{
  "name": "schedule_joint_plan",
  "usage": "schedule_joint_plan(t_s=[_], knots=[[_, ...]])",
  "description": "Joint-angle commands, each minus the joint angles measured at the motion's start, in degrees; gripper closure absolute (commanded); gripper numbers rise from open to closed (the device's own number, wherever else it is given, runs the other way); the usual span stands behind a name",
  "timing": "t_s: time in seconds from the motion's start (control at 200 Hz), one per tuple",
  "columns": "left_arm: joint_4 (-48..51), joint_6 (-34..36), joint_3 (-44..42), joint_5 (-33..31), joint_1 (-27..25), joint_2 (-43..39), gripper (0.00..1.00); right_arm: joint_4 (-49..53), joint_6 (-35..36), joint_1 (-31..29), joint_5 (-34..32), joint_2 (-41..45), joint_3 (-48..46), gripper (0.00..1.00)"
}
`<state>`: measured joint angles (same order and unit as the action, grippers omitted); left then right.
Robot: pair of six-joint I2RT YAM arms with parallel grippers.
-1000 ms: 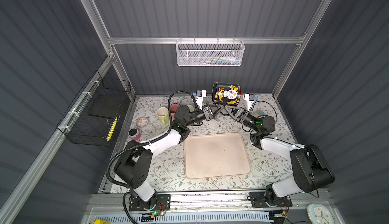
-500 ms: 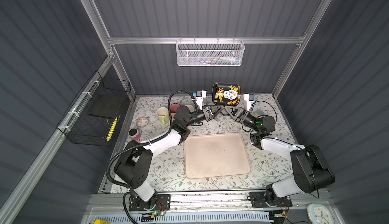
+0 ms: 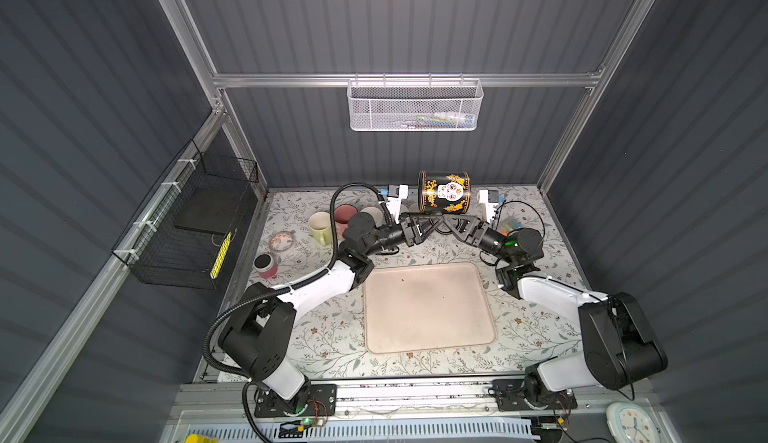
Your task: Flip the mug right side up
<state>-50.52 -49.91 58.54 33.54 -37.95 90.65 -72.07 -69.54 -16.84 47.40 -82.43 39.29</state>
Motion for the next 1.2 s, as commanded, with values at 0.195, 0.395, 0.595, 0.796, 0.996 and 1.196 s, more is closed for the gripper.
schedule_joint_plan(t_s=[0.195, 0.395, 0.595, 0.796, 0.996, 1.196], knots=[[7.77, 8.77, -2.23, -3.29, -0.19, -5.90, 0.22, -3.75, 4.28, 1.44, -1.04, 5.90, -1.15, 1.00], [18.36, 15.37, -3.02, -8.04, -0.19, -10.23, 0.12, 3.03, 7.33, 2.47, -1.59, 9.02, -2.46, 1.00], [34.53, 21.03, -1.30, -15.61, -0.24, -13.47, 0.07, 29.51, 22.24, 2.43, -10.49, 17.89, -2.04, 1.00], [41.65, 23.12, -2.48, -21.43, -0.22, -17.01, 0.00, 49.74, 31.17, 2.43, -18.57, 20.49, 2.84, 1.00], [49.75, 24.92, -2.78, -29.25, -0.27, -19.91, 0.00, 62.40, 36.52, 2.43, -25.47, 18.77, 7.15, 1.00], [60.96, 25.04, -2.27, -41.57, -0.28, -20.62, 0.00, 71.19, 38.86, 2.44, -31.66, 15.30, 12.19, 1.00]])
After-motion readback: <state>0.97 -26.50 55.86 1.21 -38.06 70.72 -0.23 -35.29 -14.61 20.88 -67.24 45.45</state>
